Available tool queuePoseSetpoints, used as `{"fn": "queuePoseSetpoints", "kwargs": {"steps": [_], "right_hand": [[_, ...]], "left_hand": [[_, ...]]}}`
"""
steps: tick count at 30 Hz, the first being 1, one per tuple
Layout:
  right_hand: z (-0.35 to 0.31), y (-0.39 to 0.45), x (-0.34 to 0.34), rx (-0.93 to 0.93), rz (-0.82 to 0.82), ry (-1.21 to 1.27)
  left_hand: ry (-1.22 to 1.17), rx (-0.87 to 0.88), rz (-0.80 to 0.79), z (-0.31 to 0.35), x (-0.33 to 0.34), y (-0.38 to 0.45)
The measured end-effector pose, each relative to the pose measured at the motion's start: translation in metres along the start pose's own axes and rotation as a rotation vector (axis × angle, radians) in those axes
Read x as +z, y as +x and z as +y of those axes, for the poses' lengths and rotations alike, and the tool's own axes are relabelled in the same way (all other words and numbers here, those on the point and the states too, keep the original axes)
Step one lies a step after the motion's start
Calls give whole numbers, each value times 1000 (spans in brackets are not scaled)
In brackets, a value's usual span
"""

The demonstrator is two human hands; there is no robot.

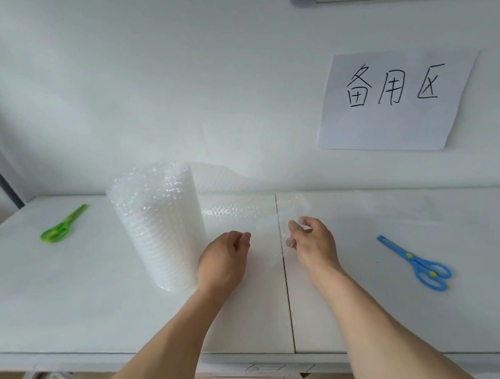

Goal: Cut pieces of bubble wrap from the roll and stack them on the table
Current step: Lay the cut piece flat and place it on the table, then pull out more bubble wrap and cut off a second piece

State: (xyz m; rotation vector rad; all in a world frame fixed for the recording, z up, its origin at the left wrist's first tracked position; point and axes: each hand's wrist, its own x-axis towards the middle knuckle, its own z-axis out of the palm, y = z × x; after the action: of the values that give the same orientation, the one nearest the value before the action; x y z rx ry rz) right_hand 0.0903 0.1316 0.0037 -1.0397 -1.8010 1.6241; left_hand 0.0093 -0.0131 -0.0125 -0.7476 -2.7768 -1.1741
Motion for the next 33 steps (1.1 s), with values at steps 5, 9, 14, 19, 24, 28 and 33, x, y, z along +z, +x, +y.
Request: {"fn": "queuePoseSetpoints", "kwargs": {"steps": [5,9,14,19,24,28,33], "right_hand": [[-2,-14,2,-34,-86,96],[-12,-23,-9,-64,-143,85],[-27,-34,-32,-96,-235,112],[-40,-40,-52,-27,-321,115],[-57,-39,-69,50,-404,144],[-70,-36,-80,82,-449,161],[-73,-27,-87,117,-390,2]], "left_hand": [[-100,-71,96,-12,-14,-7],[-273,-270,170,-11,-24,-13],[-691,-647,152,7,-29,-20],[-1084,-893,74,33,-37,-34],[-1277,-985,3,44,-37,-51],[-1363,-995,-17,49,-30,-57],[-1654,-959,5,38,-16,-50]]}}
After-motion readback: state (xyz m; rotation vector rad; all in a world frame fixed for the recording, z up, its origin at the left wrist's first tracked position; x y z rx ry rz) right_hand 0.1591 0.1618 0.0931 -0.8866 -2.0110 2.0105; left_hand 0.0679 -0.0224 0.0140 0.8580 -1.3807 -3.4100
